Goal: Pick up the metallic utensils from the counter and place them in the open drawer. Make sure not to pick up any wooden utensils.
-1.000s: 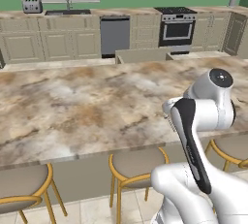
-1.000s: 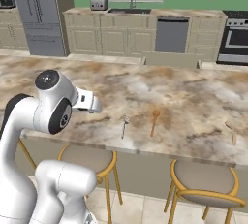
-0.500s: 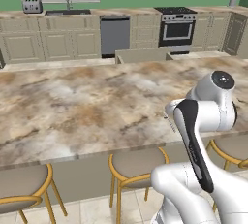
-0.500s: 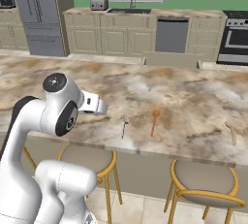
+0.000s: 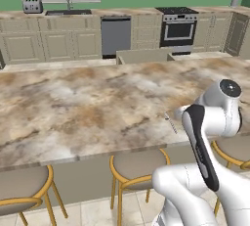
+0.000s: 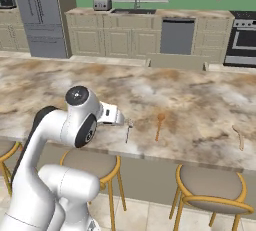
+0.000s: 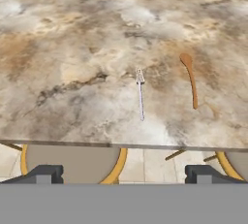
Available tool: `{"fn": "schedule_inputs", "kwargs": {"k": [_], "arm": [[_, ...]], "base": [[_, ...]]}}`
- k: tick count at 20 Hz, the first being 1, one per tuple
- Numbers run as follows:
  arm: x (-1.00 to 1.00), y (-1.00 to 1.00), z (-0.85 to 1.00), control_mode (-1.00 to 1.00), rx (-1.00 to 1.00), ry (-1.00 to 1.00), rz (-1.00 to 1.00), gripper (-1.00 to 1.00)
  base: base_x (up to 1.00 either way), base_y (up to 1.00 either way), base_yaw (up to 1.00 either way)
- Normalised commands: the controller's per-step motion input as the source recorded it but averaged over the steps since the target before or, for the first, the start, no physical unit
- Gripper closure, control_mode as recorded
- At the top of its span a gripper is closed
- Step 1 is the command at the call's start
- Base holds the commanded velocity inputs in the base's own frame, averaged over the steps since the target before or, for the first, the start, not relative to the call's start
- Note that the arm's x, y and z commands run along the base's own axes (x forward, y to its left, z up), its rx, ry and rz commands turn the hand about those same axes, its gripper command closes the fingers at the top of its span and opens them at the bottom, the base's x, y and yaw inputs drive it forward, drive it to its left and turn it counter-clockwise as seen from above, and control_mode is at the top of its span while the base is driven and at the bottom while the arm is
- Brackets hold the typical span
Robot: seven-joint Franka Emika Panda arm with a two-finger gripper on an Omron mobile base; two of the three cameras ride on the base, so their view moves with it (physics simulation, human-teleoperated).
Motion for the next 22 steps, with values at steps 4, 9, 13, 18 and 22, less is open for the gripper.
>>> {"fn": "schedule_inputs", "kwargs": {"k": [4, 9, 13, 18, 22], "arm": [[0.36, -0.43, -0.31, -1.0, 0.0, 0.01, 0.0, -1.0], [0.52, -0.32, -0.34, -1.0, 0.0, 0.01, 0.0, -1.0], [0.57, -0.01, -0.27, -1.0, 0.0, 0.02, 0.0, -1.0], [0.63, 0.0, -0.26, -1.0, 0.0, 0.02, 0.0, -1.0], [0.45, 0.0, -0.28, -1.0, 0.0, 0.05, 0.0, -1.0]], "base": [[0.0, 0.0, 0.0], [0.0, 0.0, 0.0], [0.0, 0.0, 0.0], [0.0, 0.0, 0.0], [0.0, 0.0, 0.0]]}}
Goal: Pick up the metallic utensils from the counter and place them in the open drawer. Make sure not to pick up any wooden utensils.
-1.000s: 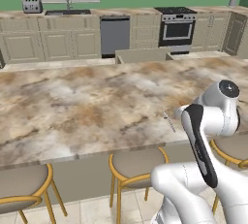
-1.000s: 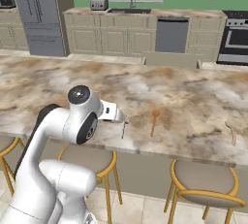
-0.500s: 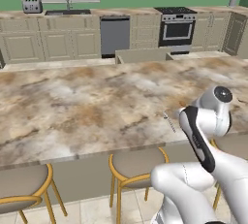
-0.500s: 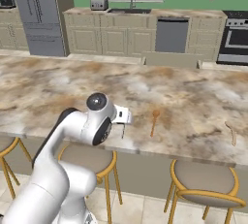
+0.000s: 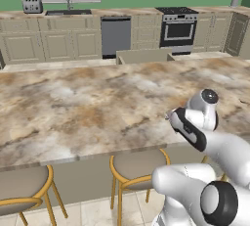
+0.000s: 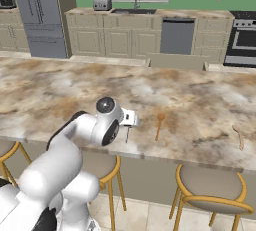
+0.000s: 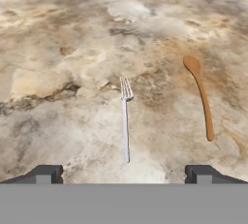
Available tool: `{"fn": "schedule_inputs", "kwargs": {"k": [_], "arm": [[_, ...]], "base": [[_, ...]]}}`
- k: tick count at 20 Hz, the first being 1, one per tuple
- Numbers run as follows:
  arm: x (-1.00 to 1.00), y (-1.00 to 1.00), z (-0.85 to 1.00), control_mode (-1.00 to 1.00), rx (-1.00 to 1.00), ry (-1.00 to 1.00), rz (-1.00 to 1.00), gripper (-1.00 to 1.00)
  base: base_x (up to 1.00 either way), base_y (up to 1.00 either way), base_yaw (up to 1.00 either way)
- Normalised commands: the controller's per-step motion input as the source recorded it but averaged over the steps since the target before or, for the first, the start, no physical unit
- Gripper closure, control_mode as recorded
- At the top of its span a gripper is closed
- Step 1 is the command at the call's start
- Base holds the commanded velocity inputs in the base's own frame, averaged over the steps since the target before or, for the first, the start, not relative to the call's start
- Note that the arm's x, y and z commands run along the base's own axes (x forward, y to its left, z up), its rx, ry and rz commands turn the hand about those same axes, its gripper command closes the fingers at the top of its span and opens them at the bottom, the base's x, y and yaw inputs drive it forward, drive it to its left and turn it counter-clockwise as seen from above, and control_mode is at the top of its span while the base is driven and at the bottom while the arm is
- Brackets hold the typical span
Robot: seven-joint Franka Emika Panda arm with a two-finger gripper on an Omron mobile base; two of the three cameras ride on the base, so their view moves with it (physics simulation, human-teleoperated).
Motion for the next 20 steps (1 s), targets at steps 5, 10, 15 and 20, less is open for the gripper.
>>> {"fn": "schedule_inputs", "kwargs": {"k": [5, 10, 15, 20], "arm": [[0.29, 0.0, -0.32, -1.0, 0.0, 0.09, 0.0, -1.0], [0.36, 0.0, -0.34, -1.0, 0.0, 0.05, 0.0, -1.0], [0.36, 0.0, -0.34, -1.0, 0.0, 0.0, 0.0, -1.0], [0.33, 0.0, -0.32, -1.0, 0.0, 0.0, 0.0, -1.0]], "base": [[0.0, 0.0, 0.0], [0.0, 0.0, 0.0], [0.0, 0.0, 0.0], [0.0, 0.0, 0.0]]}}
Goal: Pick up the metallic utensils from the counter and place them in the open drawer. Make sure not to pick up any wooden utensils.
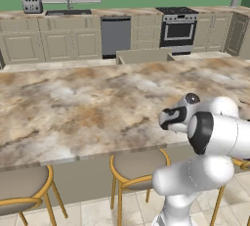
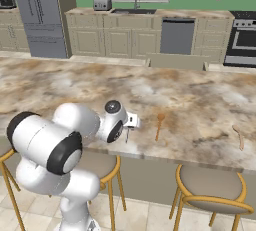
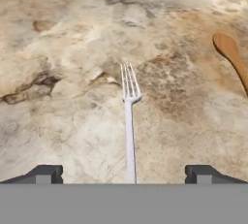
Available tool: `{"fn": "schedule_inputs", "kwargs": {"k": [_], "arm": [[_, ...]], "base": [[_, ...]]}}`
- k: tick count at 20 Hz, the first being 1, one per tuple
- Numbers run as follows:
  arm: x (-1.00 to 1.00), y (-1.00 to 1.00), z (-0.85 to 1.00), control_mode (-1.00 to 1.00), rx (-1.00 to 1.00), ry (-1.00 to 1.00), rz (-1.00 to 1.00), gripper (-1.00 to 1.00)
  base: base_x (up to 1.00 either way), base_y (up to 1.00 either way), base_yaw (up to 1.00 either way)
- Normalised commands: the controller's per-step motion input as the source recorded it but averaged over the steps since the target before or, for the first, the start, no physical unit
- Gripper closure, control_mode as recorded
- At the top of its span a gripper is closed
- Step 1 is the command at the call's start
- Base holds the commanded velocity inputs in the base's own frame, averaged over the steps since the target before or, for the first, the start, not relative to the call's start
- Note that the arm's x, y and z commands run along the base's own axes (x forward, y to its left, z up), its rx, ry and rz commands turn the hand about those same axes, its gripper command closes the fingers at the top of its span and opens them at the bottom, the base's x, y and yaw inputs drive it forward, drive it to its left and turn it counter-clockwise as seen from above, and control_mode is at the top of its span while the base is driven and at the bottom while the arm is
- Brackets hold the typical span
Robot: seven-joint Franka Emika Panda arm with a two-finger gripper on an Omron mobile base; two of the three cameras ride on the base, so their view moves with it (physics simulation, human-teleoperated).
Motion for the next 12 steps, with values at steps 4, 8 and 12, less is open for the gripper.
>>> {"fn": "schedule_inputs", "kwargs": {"k": [4, 8, 12], "arm": [[0.37, 0.0, -0.29, -1.0, 0.0, 0.01, 0.0, -1.0], [0.34, -0.02, -0.24, -1.0, 0.0, 0.0, 0.0, -1.0], [0.26, -0.09, -0.2, -1.0, 0.0, 0.0, 0.0, -1.0]], "base": [[0.0, 0.0, 0.0], [0.0, 0.0, 0.0], [0.0, 0.0, 0.0]]}}
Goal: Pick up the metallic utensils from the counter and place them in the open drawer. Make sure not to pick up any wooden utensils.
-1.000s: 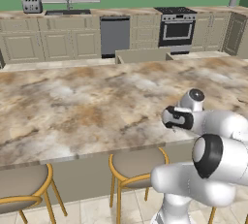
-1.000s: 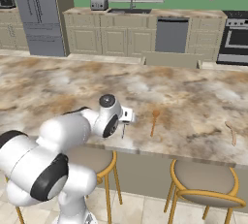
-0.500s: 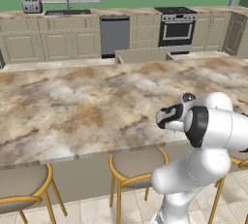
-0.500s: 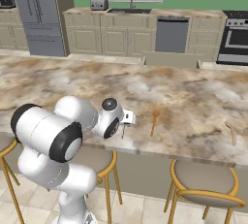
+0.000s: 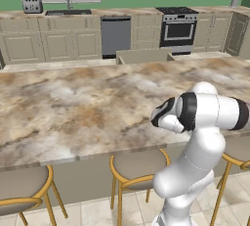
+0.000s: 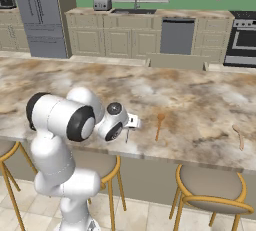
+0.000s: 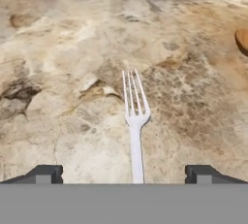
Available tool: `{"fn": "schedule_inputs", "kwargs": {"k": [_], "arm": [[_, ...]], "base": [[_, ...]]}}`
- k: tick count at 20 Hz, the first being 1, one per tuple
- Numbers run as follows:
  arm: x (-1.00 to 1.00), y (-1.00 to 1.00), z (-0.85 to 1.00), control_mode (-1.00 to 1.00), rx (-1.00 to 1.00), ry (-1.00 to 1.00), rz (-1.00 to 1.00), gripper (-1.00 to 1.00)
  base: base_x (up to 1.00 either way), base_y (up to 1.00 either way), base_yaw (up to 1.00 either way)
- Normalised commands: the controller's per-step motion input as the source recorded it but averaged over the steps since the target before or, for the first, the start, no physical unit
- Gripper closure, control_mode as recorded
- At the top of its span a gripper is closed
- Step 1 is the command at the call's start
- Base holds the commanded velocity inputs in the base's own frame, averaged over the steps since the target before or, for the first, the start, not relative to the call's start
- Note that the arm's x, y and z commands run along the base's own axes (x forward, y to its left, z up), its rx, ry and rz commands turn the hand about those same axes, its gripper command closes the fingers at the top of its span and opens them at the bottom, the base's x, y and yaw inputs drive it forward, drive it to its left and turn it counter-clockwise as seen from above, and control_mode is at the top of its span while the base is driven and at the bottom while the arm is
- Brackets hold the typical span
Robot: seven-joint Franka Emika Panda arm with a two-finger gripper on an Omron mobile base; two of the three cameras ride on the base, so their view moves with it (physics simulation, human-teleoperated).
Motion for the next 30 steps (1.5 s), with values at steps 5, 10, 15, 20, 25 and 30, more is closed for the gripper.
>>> {"fn": "schedule_inputs", "kwargs": {"k": [5, 10, 15, 20, 25, 30], "arm": [[0.16, -0.13, -0.23, -1.0, 0.0, 0.01, 0.0, -1.0], [0.11, -0.12, -0.3, -1.0, 0.0, 0.04, 0.0, -1.0], [0.13, -0.06, -0.38, -1.0, 0.0, 0.03, 0.0, 1.0], [0.06, 0.0, -0.22, -1.0, 0.0, 0.0, 0.0, 1.0], [-0.18, 0.0, 0.0, -1.0, 0.0, 0.0, 0.0, 1.0], [-0.54, 0.03, 0.56, -1.0, -0.01, 0.0, 0.0, 1.0]], "base": [[0.0, 0.0, 0.0], [0.0, 0.0, 0.0], [0.0, 0.0, 0.0], [0.0, 0.0, 0.0], [0.0, 0.0, 0.0], [0.0, 0.0, 0.0]]}}
